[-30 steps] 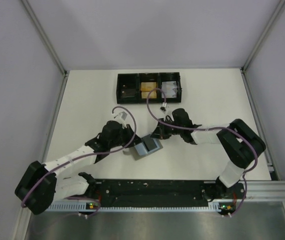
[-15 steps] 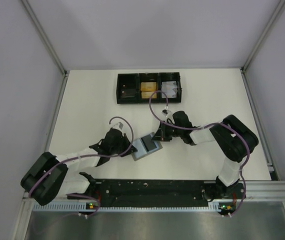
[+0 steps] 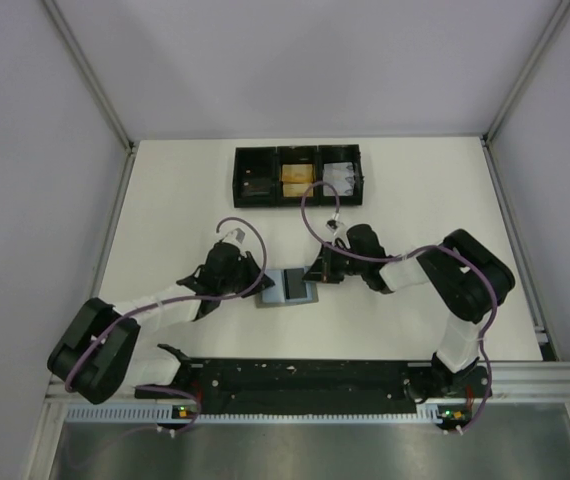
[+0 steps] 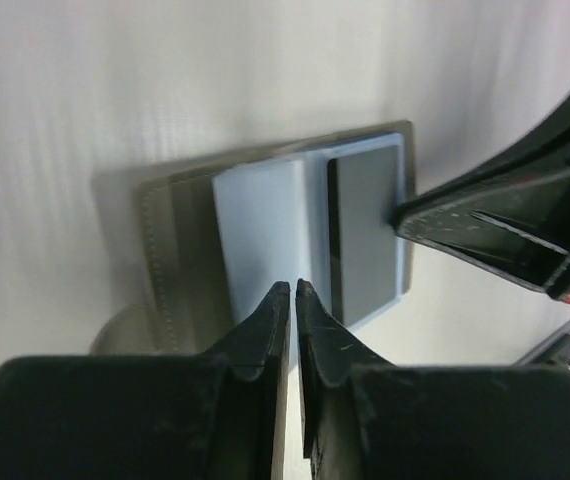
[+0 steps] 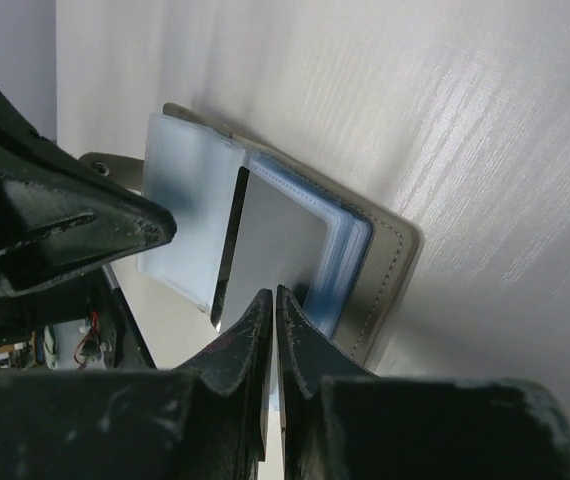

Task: Take the credit cards out of the card holder
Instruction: Remove the credit card from the card holder.

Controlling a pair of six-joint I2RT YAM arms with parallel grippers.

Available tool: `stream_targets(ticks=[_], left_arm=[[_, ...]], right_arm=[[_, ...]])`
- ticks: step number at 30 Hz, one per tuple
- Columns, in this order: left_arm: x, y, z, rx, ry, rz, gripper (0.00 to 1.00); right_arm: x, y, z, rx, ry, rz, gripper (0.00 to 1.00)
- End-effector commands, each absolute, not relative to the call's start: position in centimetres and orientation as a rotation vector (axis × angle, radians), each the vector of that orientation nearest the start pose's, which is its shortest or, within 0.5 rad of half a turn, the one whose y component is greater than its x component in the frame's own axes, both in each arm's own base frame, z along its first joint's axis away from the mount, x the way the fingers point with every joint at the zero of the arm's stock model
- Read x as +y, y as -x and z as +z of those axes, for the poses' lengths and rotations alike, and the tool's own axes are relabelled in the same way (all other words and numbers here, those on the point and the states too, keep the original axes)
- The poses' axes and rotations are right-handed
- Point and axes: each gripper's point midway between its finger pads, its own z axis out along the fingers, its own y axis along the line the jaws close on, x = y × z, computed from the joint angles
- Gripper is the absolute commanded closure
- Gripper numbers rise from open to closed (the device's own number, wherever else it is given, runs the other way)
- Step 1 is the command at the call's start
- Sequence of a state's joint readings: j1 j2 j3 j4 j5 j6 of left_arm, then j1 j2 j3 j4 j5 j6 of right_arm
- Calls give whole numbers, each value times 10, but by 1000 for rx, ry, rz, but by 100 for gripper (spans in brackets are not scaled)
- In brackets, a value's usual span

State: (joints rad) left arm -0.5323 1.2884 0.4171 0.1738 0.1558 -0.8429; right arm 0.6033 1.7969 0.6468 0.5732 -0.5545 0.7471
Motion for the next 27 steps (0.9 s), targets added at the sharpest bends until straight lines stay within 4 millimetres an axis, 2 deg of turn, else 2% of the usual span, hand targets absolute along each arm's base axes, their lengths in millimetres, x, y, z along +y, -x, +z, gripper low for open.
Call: stream_targets(ticks=[1, 4, 8, 16, 19, 27], left_arm=[[-245, -251, 97, 2256, 179, -1082, 88], [-252, -249, 108, 2230, 176, -1134, 84], [-259, -249, 109, 2246, 169, -1163, 77], [-259, -256, 77, 2339, 222, -1089, 76], [-256, -258, 66, 2367, 250, -1045, 72], [-260, -257, 55, 2400, 243, -1059, 69]], right_arm=[[318, -262, 32, 2338, 182, 1330, 96], [318, -262, 33, 2333, 185, 1333, 96], [318, -261, 33, 2333, 185, 1333, 96], [318, -262, 33, 2334, 187, 1327, 96], [318, -261, 33, 2334, 190, 1326, 96], [318, -262, 33, 2334, 191, 1323, 96]])
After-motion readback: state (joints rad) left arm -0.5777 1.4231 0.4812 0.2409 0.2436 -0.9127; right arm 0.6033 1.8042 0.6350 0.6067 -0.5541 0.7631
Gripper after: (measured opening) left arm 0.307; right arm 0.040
